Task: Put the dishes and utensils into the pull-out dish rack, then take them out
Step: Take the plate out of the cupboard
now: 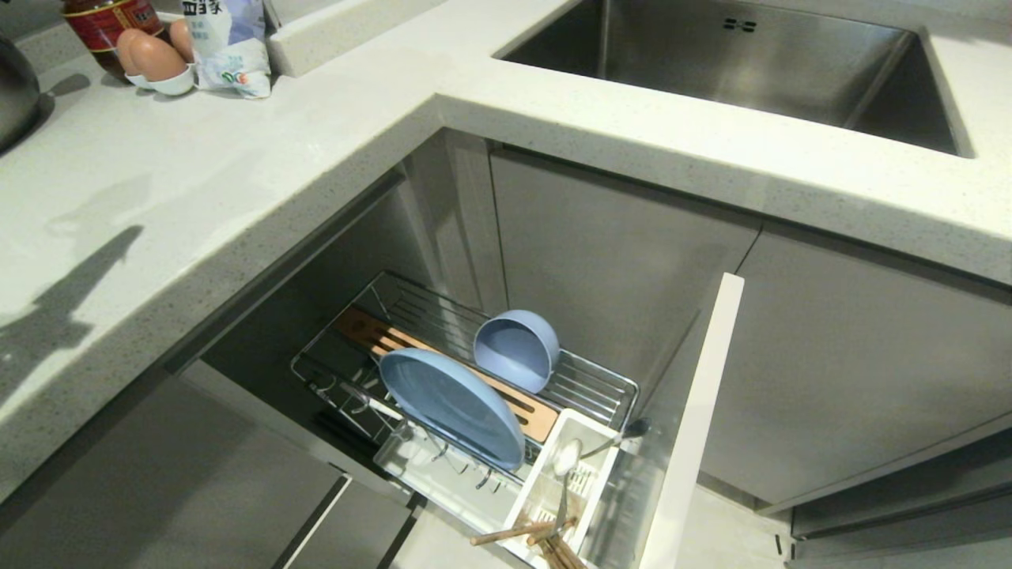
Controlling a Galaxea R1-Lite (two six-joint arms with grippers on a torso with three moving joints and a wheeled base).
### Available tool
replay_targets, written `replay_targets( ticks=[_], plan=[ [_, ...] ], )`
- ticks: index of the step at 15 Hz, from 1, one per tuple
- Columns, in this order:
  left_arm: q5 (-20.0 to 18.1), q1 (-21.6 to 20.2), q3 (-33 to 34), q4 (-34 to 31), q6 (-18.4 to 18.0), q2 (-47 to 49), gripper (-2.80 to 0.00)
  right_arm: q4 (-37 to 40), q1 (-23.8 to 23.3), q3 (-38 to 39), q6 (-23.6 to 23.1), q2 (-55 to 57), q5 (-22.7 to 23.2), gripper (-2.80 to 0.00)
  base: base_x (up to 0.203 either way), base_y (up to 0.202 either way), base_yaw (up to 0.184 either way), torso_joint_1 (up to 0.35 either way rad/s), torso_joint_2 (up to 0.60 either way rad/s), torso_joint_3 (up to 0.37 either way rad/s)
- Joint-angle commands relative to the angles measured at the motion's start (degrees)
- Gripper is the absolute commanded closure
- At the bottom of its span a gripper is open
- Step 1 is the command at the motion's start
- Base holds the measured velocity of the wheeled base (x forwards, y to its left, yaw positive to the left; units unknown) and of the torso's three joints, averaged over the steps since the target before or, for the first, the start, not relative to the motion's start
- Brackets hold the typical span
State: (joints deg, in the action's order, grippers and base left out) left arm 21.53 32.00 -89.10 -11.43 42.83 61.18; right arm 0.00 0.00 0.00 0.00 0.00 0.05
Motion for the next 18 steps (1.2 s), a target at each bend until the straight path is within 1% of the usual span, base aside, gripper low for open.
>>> replay_targets(
  ticks=[1,2,3,5,6,7,10,11,12,14,16,18],
  plan=[
    [-3.9,-7.0,0.1,-0.2,-3.8,-4.6,0.0,0.0,0.0,0.0,0.0,0.0,0.0,0.0,0.0,0.0,0.0,0.0,0.0,0.0],
    [-6.3,-11.6,0.5,-0.2,-5.9,-6.2,0.0,0.0,0.0,0.0,0.0,0.0,0.0,0.0,0.0,0.0,0.0,0.0,0.0,0.0],
    [-9.1,-14.8,0.9,-0.8,-8.7,-8.8,0.0,0.0,0.0,0.0,0.0,0.0,0.0,0.0,0.0,0.0,0.0,0.0,0.0,0.0],
    [-14.2,-21.3,2.5,-5.0,-16.1,-14.3,0.0,0.0,0.0,0.0,0.0,0.0,0.0,0.0,0.0,0.0,0.0,0.0,0.0,0.0],
    [-16.1,-23.6,4.0,-7.0,-19.6,-17.2,0.0,0.0,0.0,0.0,0.0,0.0,0.0,0.0,0.0,0.0,0.0,0.0,0.0,0.0],
    [-17.2,-25.2,6.1,-8.2,-22.5,-19.8,0.0,0.0,0.0,0.0,0.0,0.0,0.0,0.0,0.0,0.0,0.0,0.0,0.0,0.0],
    [-20.5,-28.7,14.9,-9.0,-32.3,-29.1,0.0,0.0,0.0,0.0,0.0,0.0,0.0,0.0,0.0,0.0,0.0,0.0,0.0,0.0],
    [-21.1,-29.4,18.1,-9.1,-34.3,-32.1,0.0,0.0,0.0,0.0,0.0,0.0,0.0,0.0,0.0,0.0,0.0,0.0,0.0,0.0],
    [-21.6,-29.9,21.3,-9.2,-35.4,-34.8,0.0,0.0,0.0,0.0,0.0,0.0,0.0,0.0,0.0,0.0,0.0,0.0,0.0,0.0],
    [-21.9,-30.4,27.9,-9.3,-36.9,-38.9,0.0,0.0,0.0,0.0,0.0,0.0,0.0,0.0,0.0,0.0,0.0,0.0,0.0,0.0],
    [-22.2,-30.6,36.6,-9.4,-38.9,-44.1,0.0,0.0,0.0,0.0,0.0,0.0,0.0,0.0,0.0,0.0,0.0,0.0,0.0,0.0],
    [-23.3,-31.2,46.3,-9.3,-41.5,-50.6,0.0,0.0,0.0,0.0,0.0,0.0,0.0,0.0,0.0,0.0,0.0,0.0,0.0,0.0]
  ],
)
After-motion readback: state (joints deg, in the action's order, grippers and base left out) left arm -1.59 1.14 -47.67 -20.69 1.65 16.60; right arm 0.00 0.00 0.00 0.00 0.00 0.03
